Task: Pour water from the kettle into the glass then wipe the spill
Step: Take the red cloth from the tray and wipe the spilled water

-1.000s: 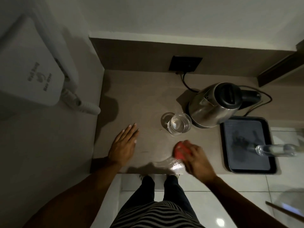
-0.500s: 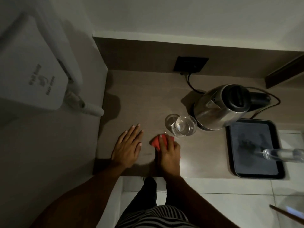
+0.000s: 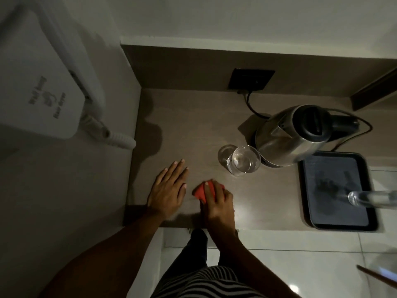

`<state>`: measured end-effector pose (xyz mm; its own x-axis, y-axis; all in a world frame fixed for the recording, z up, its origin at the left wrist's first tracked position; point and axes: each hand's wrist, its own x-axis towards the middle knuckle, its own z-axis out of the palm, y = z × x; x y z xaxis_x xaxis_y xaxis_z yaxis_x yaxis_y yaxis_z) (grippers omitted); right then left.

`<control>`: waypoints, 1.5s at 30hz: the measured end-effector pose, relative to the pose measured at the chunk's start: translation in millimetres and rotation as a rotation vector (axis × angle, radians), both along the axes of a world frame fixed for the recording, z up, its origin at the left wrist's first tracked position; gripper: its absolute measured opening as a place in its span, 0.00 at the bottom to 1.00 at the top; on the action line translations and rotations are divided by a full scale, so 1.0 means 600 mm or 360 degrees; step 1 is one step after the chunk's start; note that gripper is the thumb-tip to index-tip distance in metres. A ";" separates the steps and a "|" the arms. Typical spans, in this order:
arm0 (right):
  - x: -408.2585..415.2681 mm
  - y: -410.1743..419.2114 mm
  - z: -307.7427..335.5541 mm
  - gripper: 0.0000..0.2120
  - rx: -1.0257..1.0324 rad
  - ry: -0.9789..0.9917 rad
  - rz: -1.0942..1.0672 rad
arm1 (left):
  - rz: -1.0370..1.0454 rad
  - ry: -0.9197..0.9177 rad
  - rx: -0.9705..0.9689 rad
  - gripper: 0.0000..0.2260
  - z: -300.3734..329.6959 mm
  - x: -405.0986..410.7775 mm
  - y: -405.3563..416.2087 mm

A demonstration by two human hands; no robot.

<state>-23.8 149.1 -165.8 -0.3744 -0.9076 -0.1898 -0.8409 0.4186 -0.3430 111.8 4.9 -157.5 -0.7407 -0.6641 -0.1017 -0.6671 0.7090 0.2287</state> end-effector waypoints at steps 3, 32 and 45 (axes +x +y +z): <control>-0.002 -0.088 0.022 0.29 -0.0075 0.0013 -0.0158 | -0.0009 -0.0002 -0.0011 0.24 -0.004 0.004 0.001; 0.028 0.029 0.049 0.29 -0.0045 0.0149 0.0035 | -0.0019 0.0103 0.0017 0.24 -0.006 0.005 -0.003; -0.090 0.070 0.079 0.44 -0.0091 -0.0103 -0.0716 | -0.0006 0.0080 0.0037 0.24 -0.003 0.005 -0.001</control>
<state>-77.9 191.2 -118.3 -0.7230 -0.6670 -0.1801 -0.5558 0.7163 -0.4219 114.7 4.0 -159.3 -0.7477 -0.6592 -0.0795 -0.6517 0.7056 0.2784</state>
